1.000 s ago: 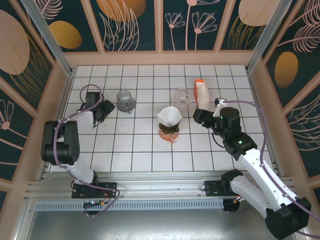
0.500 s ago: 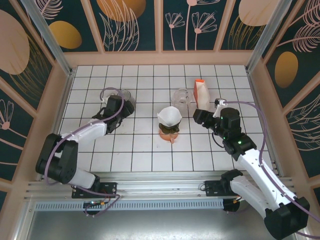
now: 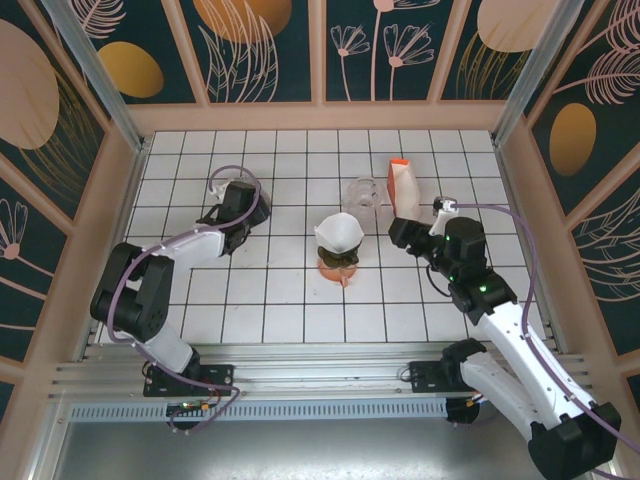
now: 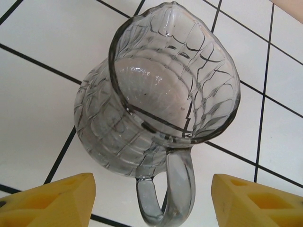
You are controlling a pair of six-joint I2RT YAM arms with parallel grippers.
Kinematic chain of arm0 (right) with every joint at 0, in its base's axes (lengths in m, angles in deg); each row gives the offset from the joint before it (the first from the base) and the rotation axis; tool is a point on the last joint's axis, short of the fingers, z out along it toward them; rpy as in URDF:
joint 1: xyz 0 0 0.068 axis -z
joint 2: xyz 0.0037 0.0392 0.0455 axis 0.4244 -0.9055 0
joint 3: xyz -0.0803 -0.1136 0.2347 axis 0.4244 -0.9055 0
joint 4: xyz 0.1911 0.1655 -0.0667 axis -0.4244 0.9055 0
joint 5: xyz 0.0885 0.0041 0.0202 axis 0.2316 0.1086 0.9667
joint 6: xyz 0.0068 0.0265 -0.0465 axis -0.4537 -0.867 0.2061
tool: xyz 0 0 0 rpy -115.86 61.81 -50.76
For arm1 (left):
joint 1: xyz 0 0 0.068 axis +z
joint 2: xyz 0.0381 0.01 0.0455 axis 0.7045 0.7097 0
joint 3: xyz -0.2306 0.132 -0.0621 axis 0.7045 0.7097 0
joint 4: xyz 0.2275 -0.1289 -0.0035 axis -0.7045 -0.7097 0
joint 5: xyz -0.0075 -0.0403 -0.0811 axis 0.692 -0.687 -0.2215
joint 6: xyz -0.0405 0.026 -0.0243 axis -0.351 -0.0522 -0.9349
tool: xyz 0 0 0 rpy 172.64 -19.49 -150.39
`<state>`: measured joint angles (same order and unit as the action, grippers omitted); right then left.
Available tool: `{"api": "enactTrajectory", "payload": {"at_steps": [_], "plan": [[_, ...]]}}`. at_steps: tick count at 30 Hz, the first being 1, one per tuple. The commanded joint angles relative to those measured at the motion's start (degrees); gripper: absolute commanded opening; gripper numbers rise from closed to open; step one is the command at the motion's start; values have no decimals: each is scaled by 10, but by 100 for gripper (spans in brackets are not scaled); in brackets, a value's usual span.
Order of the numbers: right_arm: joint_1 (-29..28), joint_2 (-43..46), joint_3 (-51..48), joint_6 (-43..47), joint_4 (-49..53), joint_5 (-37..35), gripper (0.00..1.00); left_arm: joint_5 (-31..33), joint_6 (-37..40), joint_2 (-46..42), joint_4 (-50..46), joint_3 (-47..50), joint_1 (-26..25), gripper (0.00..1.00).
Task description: Place the coffee filter in the dripper
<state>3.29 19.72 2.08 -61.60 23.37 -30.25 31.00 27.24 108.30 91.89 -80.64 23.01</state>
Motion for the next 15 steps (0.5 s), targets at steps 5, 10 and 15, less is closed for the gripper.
{"api": "enactTrajectory", "payload": {"at_steps": [5,10,15], "plan": [[7,6,-13,3,-6,4,68,39,30,44,-9,-38,-5,62],[8,6,-16,1,-8,6,68,57,42,63,-14,-54,-5,59],[10,6,-18,0,-10,8,68,57,56,80,-5,-65,-5,56]]}}
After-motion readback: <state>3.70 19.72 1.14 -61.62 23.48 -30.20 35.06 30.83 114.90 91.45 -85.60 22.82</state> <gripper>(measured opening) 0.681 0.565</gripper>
